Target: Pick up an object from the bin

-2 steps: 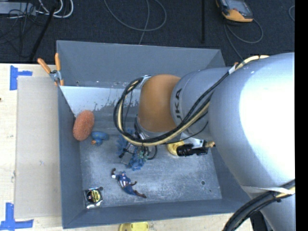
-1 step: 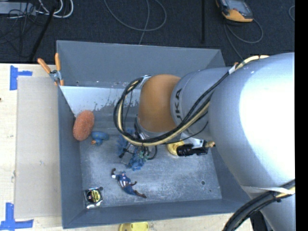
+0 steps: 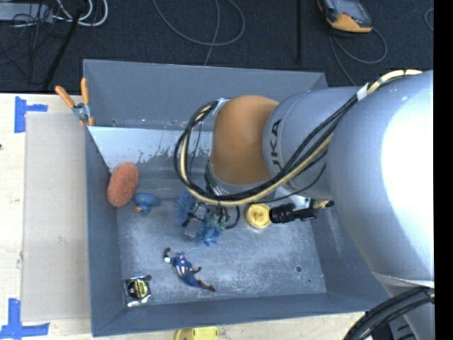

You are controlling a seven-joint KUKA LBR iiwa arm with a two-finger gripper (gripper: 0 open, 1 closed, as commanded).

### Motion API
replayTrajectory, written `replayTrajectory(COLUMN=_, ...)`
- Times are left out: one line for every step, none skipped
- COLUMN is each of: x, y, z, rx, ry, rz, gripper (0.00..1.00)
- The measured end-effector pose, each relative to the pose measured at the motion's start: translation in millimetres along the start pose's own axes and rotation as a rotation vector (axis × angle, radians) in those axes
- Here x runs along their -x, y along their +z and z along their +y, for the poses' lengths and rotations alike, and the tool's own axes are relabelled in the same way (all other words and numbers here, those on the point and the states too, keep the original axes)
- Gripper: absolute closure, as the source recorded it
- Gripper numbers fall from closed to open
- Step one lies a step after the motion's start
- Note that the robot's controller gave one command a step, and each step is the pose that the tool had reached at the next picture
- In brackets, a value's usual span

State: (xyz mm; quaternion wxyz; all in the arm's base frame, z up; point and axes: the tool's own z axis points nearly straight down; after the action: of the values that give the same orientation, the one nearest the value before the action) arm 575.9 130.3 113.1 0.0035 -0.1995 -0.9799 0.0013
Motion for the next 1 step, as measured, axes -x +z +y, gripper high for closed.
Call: replayTrajectory(x=29.1, y=-30.9, z=-0.6, rx=0.007, ry=0.046, rz=-0.01, gripper=1.0)
